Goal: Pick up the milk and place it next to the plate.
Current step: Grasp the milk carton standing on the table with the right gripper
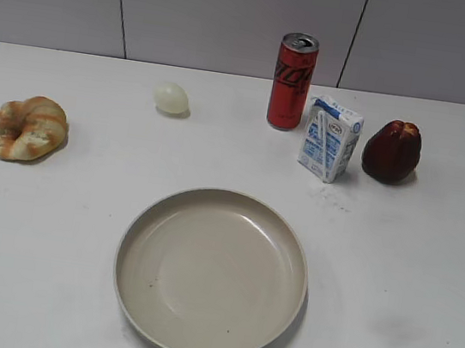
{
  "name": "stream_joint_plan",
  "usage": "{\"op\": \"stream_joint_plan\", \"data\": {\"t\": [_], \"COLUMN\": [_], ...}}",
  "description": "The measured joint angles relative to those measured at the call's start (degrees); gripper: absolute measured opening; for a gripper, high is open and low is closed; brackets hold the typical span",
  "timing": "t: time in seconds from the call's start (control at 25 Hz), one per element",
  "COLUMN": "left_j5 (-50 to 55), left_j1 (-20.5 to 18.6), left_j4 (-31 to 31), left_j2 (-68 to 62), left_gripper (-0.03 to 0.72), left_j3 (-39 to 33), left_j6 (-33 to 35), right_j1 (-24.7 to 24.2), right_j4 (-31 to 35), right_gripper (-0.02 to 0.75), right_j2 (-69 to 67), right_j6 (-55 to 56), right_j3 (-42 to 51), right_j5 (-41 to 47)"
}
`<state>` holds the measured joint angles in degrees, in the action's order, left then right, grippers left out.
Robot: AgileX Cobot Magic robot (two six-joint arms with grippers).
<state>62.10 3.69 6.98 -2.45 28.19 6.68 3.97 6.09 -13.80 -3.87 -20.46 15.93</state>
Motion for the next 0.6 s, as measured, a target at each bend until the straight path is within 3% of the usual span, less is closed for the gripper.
{"op": "stream_joint_plan", "data": {"t": [0.12, 0.28, 0.44, 0.6], "left_j5": [0.0, 0.0, 0.0, 0.0], "left_j1": [0.0, 0.0, 0.0, 0.0], "left_j4": [0.0, 0.0, 0.0, 0.0], "left_j2": [0.0, 0.0, 0.0, 0.0], "left_gripper": [0.229, 0.229, 0.229, 0.229], "left_j3": [0.0, 0.0, 0.0, 0.0], "left_j6": [0.0, 0.0, 0.0, 0.0], "right_j1": [0.0, 0.0, 1.5, 5.8], "right_j4": [0.1, 0.2, 0.2, 0.3], "right_gripper": [0.573, 0.573, 0.574, 0.645], "right_j2": [-10.3, -25.3, -41.8, -56.9], "right_j6": [0.0, -0.8, -2.1, -7.4], "right_j3": [-0.4, -4.4, -12.5, -24.3], "right_j5": [-7.5, -10.4, -8.9, -1.5]}}
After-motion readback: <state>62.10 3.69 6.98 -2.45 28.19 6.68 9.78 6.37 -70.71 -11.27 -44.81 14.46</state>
